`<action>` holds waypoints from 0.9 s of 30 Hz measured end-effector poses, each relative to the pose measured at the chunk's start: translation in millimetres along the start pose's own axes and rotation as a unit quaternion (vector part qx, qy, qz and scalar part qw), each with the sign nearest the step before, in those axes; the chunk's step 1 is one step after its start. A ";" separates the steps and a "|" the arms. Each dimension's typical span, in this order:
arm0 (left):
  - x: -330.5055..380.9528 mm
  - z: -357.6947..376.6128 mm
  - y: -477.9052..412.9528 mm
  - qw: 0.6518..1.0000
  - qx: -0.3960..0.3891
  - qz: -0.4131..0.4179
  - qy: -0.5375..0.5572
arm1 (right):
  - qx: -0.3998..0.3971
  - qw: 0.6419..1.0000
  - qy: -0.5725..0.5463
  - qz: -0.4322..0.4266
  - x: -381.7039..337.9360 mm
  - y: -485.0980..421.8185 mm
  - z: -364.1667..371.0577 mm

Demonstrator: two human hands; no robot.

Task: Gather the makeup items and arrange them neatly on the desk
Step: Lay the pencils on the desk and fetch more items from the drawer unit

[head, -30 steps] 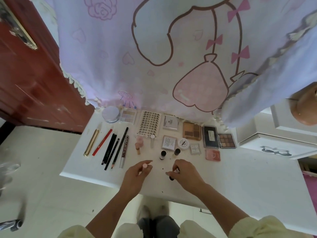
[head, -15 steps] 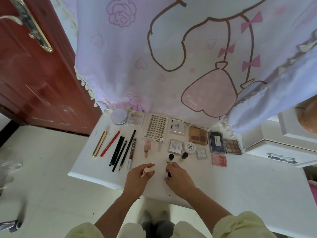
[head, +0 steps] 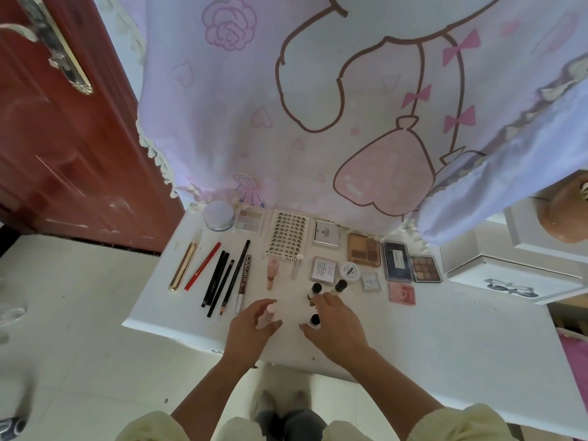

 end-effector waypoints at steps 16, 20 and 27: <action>-42.2 -68.3 134.5 0.977 0.168 -0.112 -0.072 | 0.001 0.970 0.064 -0.235 -81.9 48.9 9.2; -58.0 -74.0 205.1 0.958 0.216 -0.176 -0.066 | -0.037 0.946 0.094 -0.307 -113.0 85.4 39.4; -97.7 -85.3 336.9 0.924 0.279 -0.255 -0.052 | -0.146 0.901 0.083 -0.400 -182.1 182.1 105.8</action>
Point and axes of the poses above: each hand's wrist, its own y-axis away from the middle knuckle, its own z-axis out of the palm, x = y × z, the point moved 6 cm from there along -y, towards the middle knuckle, and after that the axes turned 14 degrees about -y, right-handed, at the moved point
